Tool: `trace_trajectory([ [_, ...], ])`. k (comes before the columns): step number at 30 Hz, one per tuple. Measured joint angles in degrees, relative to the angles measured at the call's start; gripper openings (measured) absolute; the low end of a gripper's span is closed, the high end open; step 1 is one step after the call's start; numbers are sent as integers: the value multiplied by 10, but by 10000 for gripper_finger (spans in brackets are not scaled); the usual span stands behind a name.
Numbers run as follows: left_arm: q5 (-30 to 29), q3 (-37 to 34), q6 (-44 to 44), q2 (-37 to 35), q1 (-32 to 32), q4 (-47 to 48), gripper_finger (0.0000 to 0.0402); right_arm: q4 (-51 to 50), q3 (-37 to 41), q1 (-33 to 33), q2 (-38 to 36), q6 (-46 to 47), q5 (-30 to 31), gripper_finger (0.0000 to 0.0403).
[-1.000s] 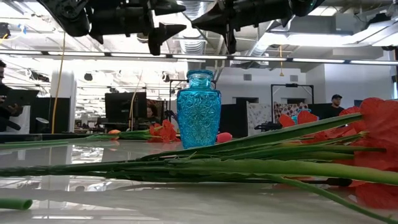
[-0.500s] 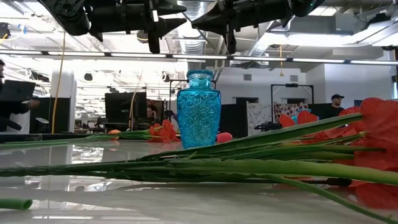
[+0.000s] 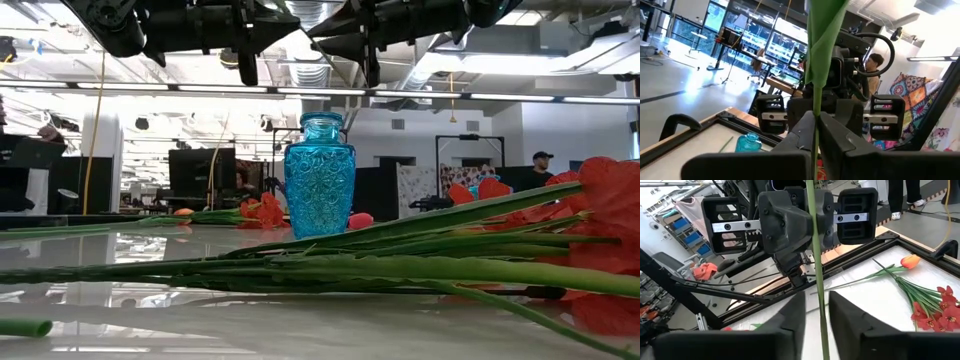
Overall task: Sort flowers into vase by color
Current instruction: Put the center pink flower into the bottom blue vase
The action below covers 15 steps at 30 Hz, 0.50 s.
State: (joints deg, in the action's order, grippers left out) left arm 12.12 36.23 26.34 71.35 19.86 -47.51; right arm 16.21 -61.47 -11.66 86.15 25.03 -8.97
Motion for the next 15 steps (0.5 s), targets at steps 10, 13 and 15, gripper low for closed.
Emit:
trace_trajectory([
  [10,11,0,-3,-1,0,2,0,-8,-3,-1,0,20,-52,273],
  [13,42,0,-3,-10,4,19,0,-8,-4,-5,0,20,-96,295],
  [15,55,0,-10,-21,5,40,0,-11,-5,-6,0,20,-126,301],
])
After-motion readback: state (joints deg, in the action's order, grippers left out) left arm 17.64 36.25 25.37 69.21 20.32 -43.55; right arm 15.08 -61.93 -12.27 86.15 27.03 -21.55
